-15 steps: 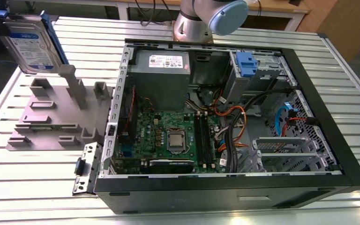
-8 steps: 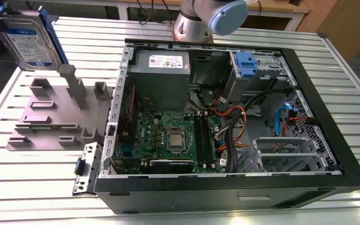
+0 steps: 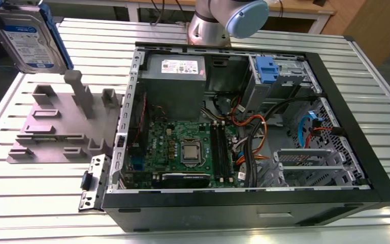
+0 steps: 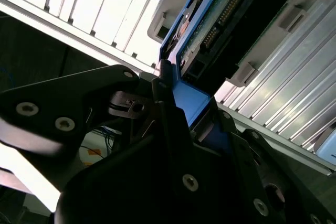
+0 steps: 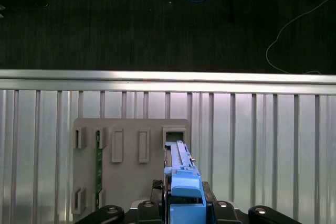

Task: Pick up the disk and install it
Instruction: 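Pick up the disk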

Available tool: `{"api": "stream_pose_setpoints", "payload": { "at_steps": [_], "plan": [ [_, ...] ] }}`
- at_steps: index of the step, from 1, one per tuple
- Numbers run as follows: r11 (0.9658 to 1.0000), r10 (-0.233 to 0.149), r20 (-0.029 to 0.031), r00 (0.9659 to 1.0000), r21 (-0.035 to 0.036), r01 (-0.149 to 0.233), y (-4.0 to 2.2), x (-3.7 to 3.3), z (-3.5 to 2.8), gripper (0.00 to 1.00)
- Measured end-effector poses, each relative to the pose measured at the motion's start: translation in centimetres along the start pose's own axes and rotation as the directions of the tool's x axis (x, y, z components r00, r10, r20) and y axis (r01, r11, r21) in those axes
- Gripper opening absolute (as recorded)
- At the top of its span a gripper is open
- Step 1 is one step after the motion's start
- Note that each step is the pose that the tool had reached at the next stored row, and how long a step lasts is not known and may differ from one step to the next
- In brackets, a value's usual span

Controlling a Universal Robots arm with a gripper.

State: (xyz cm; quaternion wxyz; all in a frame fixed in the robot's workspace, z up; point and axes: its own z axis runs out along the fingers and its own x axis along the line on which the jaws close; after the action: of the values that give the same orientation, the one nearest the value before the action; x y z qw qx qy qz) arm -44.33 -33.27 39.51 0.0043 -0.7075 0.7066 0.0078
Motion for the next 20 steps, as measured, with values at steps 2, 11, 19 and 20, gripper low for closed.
{"api": "stream_pose_setpoints", "payload": {
  "at_steps": [2, 11, 19, 20],
  "plan": [
    [1.0, 0.0, 0.0001, 1.0, 0.0001, 0.0, 0.0, 0.0, -0.27, 0.36],
    [1.0, 0.0, 0.0017, 1.0, 0.0001, 0.0, 0.01, -0.02, -1.49, 0.36],
    [1.0, 0.0, 0.0038, 1.0, 0.0001, 0.0, 0.01, -0.03, -2.27, 0.36],
    [1.0, 0.0, 0.0039, 1.0, 0.0001, 0.0, 0.01, -0.04, -2.34, 0.36]
  ]
}}
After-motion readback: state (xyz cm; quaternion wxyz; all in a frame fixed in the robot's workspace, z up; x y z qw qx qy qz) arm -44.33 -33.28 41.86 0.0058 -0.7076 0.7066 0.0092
